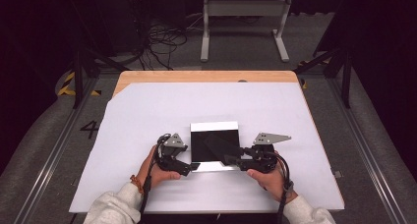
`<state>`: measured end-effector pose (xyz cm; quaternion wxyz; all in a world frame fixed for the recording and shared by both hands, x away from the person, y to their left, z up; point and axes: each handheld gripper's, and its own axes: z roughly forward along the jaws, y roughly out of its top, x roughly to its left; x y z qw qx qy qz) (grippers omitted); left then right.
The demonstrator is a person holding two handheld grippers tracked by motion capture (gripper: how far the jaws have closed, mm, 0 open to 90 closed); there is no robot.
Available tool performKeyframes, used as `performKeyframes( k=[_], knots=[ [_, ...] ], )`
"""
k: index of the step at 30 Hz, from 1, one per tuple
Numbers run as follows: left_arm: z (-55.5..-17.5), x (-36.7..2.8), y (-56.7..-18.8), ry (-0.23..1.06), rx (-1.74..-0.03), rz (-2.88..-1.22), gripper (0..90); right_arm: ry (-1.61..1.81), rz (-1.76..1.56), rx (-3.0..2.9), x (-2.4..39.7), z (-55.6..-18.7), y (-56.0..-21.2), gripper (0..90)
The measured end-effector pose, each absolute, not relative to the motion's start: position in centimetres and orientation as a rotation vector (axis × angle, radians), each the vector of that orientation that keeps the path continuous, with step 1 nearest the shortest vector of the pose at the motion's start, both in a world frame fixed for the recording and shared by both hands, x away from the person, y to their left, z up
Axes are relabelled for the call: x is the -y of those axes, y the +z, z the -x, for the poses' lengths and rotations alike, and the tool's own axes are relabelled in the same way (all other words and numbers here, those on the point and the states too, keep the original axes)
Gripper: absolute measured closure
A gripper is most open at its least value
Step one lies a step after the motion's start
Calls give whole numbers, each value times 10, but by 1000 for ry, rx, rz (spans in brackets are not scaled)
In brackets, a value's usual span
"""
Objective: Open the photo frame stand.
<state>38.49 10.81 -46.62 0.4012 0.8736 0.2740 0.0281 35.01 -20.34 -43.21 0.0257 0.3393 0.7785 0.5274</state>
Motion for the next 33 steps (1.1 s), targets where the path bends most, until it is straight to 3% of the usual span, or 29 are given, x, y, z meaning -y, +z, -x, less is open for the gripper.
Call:
performKeyframes(
  k=[11, 20, 33],
  knots=[
    [-390, -98, -465, 51, -672, -2201, 195, 1634, -1010, -2412, 204, -349, -432, 520],
    [-395, -98, -462, 36, -692, -2164, 322, 1641, -1011, -2414, 206, -350, -433, 519],
    [-400, -92, -454, 149, -704, -2140, 387, 1631, -1001, -2386, 210, -353, -430, 559]
  ],
)
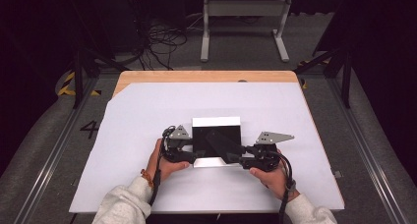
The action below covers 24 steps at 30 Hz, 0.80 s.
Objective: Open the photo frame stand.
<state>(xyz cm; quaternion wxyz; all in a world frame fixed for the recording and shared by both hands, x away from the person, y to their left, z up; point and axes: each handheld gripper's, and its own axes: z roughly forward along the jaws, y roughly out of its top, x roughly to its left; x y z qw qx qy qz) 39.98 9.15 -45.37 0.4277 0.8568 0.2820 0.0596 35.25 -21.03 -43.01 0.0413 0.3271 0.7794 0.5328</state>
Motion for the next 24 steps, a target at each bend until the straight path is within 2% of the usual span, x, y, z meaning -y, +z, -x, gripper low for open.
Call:
performKeyframes(
  k=[9, 24],
  knots=[
    [-399, -92, -447, 272, -688, -2108, 454, 1606, -992, -2366, 211, -353, -428, 603],
    [-399, -95, -441, 356, -667, -2093, 530, 1557, -971, -2363, 209, -353, -429, 638]
  ],
)
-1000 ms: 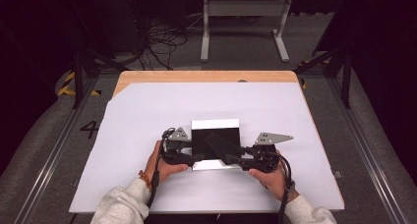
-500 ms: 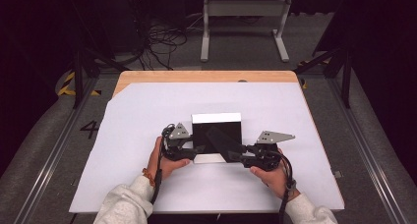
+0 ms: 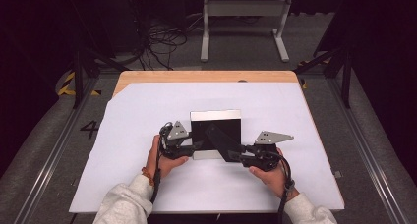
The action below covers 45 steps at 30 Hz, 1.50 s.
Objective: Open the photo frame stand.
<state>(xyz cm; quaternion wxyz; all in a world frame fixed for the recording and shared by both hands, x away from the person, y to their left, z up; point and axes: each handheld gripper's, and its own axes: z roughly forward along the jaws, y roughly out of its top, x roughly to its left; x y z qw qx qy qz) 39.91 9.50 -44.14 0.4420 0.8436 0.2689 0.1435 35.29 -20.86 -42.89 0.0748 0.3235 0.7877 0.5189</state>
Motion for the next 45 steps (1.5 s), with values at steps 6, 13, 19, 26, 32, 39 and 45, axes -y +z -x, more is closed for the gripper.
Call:
performKeyframes(
  k=[6, 13, 19, 26, 32, 39, 45],
  knots=[
    [-400, -94, -440, 383, -664, -2084, 545, 1529, -958, -2373, 208, -352, -429, 651],
    [-400, -95, -439, 387, -655, -2079, 561, 1515, -950, -2378, 207, -351, -429, 657],
    [-400, -95, -438, 404, -642, -2085, 565, 1509, -949, -2385, 207, -351, -430, 662],
    [-401, -94, -436, 428, -627, -2103, 568, 1485, -943, -2391, 206, -350, -431, 666],
    [-402, -91, -434, 479, -615, -2109, 570, 1447, -921, -2399, 203, -349, -431, 677],
    [-401, -93, -433, 486, -617, -2095, 599, 1415, -910, -2406, 201, -349, -432, 686],
    [-400, -96, -433, 463, -619, -2078, 624, 1408, -899, -2414, 201, -347, -433, 689]
  ],
)
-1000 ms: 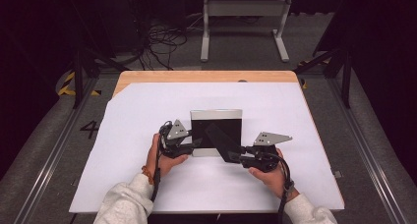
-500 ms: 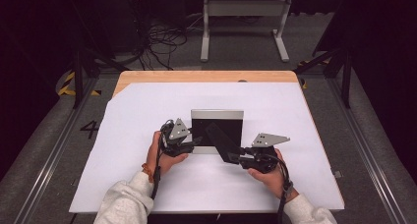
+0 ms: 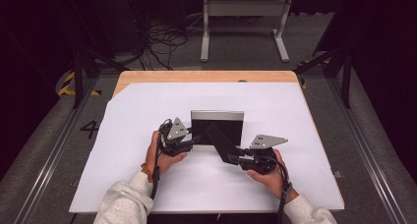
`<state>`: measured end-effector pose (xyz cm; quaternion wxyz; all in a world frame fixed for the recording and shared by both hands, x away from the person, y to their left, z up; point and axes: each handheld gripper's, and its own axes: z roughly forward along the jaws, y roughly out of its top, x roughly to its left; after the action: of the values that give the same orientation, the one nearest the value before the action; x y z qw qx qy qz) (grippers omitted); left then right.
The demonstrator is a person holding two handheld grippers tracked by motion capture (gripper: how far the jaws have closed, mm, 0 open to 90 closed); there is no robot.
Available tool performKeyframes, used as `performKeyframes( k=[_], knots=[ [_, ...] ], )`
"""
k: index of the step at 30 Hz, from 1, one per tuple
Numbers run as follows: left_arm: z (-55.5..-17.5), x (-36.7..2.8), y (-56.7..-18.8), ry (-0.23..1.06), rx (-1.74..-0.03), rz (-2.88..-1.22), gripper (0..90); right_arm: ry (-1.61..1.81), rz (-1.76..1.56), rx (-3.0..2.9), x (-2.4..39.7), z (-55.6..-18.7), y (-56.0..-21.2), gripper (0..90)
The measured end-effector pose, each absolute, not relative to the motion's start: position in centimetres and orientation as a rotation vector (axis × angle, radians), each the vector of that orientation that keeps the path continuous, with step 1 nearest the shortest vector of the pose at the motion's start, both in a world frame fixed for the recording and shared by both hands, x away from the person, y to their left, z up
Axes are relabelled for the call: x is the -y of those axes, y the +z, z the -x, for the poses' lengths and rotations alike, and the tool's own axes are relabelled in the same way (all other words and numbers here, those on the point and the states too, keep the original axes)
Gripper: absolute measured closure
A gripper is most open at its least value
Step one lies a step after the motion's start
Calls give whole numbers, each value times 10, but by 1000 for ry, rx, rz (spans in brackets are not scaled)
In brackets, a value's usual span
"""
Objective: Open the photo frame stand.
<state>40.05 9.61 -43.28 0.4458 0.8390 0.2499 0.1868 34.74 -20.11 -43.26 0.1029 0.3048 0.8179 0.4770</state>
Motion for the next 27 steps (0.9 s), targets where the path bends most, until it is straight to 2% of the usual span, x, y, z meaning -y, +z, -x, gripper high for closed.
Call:
performKeyframes(
  k=[12, 18, 27],
  knots=[
    [-402, -93, -442, 371, -567, -2129, 520, 1387, -874, -2437, 201, -344, -432, 708],
    [-402, -92, -444, 365, -564, -2147, 543, 1363, -865, -2448, 202, -343, -433, 713],
    [-401, -93, -445, 357, -541, -2181, 623, 1309, -852, -2472, 201, -342, -435, 726]
  ],
)
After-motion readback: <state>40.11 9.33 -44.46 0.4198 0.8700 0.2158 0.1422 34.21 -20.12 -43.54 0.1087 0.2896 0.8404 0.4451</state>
